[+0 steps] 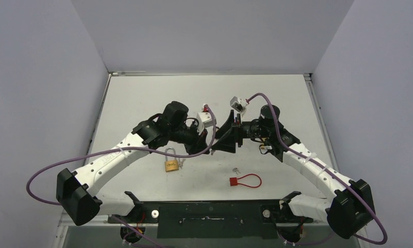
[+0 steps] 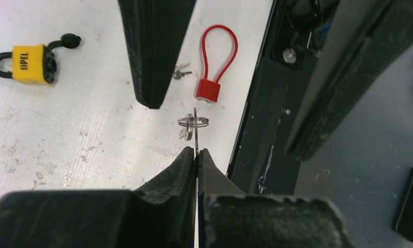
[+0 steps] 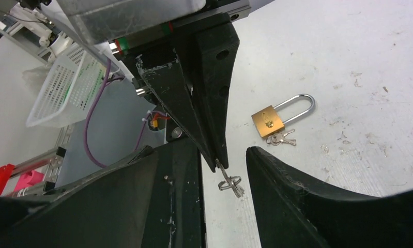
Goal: Unlock with the key
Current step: Pick up the key from the center of the board.
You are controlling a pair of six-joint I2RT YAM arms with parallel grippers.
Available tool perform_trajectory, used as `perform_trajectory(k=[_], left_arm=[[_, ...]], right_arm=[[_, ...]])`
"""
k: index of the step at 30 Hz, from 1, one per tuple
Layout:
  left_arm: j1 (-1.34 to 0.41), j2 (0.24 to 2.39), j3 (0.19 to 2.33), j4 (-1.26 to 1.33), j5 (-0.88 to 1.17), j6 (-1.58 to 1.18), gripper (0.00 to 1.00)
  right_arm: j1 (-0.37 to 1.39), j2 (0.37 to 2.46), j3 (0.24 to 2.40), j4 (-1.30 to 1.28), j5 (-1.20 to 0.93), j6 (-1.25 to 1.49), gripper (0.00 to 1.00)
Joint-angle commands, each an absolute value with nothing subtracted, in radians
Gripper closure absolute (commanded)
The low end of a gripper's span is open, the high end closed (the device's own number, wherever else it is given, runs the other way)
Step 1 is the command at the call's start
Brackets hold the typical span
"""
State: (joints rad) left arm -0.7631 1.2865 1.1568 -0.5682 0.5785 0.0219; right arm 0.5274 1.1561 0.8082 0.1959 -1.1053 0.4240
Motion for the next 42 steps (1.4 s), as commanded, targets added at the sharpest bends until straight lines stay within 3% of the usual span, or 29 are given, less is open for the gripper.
perform_trajectory(k=[1,7,11,21,27,31,34,35,36,39,42], left_arm=[[-0.758,1.258,1.221,-0.711,0.679,0.154,1.00],[-0.759,1.234,1.219,-0.704,0.703,0.166,1.00],[-0.759,1.231,1.226,-0.714,0.710,0.175,1.00],[-0.758,1.232,1.230,-0.735,0.719,0.191,1.00],[-0.758,1.229,1.230,-0.737,0.724,0.198,1.00],[-0.757,1.229,1.230,-0.745,0.721,0.206,1.00],[-0.752,1.229,1.239,-0.757,0.704,0.195,1.00],[-0.749,1.230,1.244,-0.758,0.690,0.188,0.97],[-0.742,1.228,1.247,-0.757,0.680,0.176,0.88],[-0.697,1.206,1.249,-0.721,0.653,0.120,0.41],[-0.629,1.150,1.227,-0.634,0.618,0.046,0.26]], right_arm=[[0.526,1.142,0.827,0.198,-1.198,0.316,0.34],[0.534,1.167,0.853,0.128,-1.196,0.259,0.18],[0.558,1.180,0.858,0.134,-1.198,0.254,0.19],[0.605,1.225,0.886,0.071,-1.204,0.197,0.61],[0.614,1.238,0.886,0.058,-1.213,0.179,0.74],[0.615,1.243,0.888,0.047,-1.220,0.167,0.98],[0.614,1.238,0.888,0.047,-1.206,0.167,1.00],[0.612,1.237,0.887,0.052,-1.196,0.172,1.00],[0.611,1.235,0.887,0.057,-1.187,0.177,1.00],[0.595,1.226,0.877,0.090,-1.151,0.206,1.00],[0.558,1.209,0.845,0.170,-1.143,0.283,1.00]])
